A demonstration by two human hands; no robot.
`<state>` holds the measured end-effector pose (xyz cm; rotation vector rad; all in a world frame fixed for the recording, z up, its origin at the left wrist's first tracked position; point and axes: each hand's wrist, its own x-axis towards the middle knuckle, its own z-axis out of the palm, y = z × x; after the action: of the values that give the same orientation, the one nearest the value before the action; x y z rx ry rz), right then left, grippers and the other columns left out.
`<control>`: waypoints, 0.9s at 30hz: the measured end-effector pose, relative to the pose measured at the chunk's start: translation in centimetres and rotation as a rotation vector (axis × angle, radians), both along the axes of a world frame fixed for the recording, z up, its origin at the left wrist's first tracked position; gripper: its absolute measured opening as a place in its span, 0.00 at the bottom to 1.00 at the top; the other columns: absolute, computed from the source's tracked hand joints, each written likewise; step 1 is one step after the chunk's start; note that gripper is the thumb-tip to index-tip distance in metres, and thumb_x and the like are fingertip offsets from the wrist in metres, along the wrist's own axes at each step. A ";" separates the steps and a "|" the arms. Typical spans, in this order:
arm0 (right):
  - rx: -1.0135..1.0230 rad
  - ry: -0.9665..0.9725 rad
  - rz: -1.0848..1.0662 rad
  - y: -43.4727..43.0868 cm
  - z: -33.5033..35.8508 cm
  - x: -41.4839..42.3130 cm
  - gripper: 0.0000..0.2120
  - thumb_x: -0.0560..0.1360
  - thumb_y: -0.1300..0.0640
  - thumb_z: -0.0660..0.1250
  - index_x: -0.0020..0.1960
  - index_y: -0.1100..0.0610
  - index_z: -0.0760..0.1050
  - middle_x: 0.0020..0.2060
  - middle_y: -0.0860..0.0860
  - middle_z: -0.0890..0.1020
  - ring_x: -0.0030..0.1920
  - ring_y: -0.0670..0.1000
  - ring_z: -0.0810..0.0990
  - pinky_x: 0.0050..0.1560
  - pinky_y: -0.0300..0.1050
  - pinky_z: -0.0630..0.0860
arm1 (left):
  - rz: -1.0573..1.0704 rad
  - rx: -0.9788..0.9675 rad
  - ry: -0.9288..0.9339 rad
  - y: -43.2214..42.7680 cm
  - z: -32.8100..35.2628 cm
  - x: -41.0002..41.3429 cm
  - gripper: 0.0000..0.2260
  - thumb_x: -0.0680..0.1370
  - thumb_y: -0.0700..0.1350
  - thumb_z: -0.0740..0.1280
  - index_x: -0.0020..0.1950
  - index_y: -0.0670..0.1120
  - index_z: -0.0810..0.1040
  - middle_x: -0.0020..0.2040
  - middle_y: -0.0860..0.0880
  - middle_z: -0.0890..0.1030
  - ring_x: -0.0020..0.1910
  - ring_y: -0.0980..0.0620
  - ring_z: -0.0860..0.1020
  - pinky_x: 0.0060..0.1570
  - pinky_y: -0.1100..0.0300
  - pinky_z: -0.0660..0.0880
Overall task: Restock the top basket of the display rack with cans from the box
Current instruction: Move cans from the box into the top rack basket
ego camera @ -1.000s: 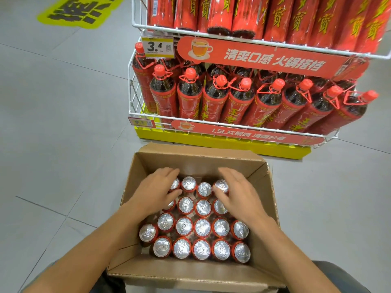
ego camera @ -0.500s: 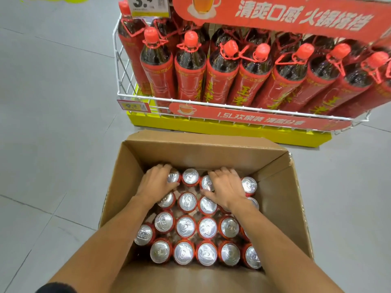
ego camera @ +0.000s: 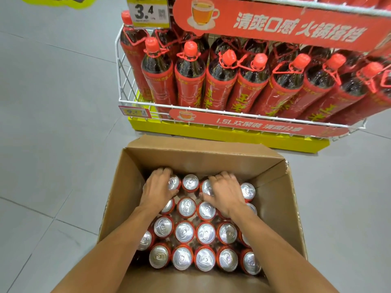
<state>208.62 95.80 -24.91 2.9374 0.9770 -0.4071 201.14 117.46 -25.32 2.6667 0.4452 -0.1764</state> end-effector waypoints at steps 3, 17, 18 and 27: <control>0.127 0.080 -0.065 -0.3 2.3 -0.1 0.22 0.75 0.36 0.67 0.50 0.56 0.76 0.48 0.53 0.83 0.56 0.57 0.77 0.50 0.51 0.76 | 0.001 -0.045 -0.040 0.4 2.3 -0.1 0.25 0.65 0.51 0.82 0.57 0.48 0.78 0.53 0.49 0.79 0.54 0.47 0.77 0.54 0.54 0.75; 0.572 0.076 -0.108 -0.9 40.6 0.4 0.15 0.71 0.42 0.72 0.50 0.51 0.79 0.43 0.46 0.84 0.43 0.49 0.80 0.44 0.48 0.77 | -0.227 -0.322 -0.269 0.5 40.5 0.9 0.23 0.61 0.46 0.82 0.52 0.47 0.79 0.47 0.58 0.77 0.45 0.59 0.73 0.46 0.62 0.70; 0.592 0.056 -0.112 -1.0 44.6 0.5 0.16 0.70 0.41 0.72 0.51 0.51 0.80 0.45 0.47 0.85 0.45 0.50 0.82 0.46 0.50 0.78 | -0.235 -0.340 -0.269 0.5 44.9 1.0 0.22 0.62 0.44 0.82 0.52 0.47 0.80 0.46 0.60 0.77 0.45 0.60 0.73 0.47 0.62 0.71; 0.855 -0.060 -0.147 -1.3 79.2 2.2 0.26 0.68 0.41 0.77 0.61 0.54 0.83 0.53 0.44 0.87 0.51 0.42 0.84 0.55 0.39 0.78 | -0.287 -0.584 -0.329 1.1 80.1 3.4 0.18 0.64 0.44 0.79 0.51 0.50 0.80 0.46 0.49 0.83 0.44 0.51 0.82 0.49 0.44 0.81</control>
<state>210.78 94.50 54.25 3.7481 1.1483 0.1601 204.56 118.57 54.77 2.1105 -0.0913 0.0463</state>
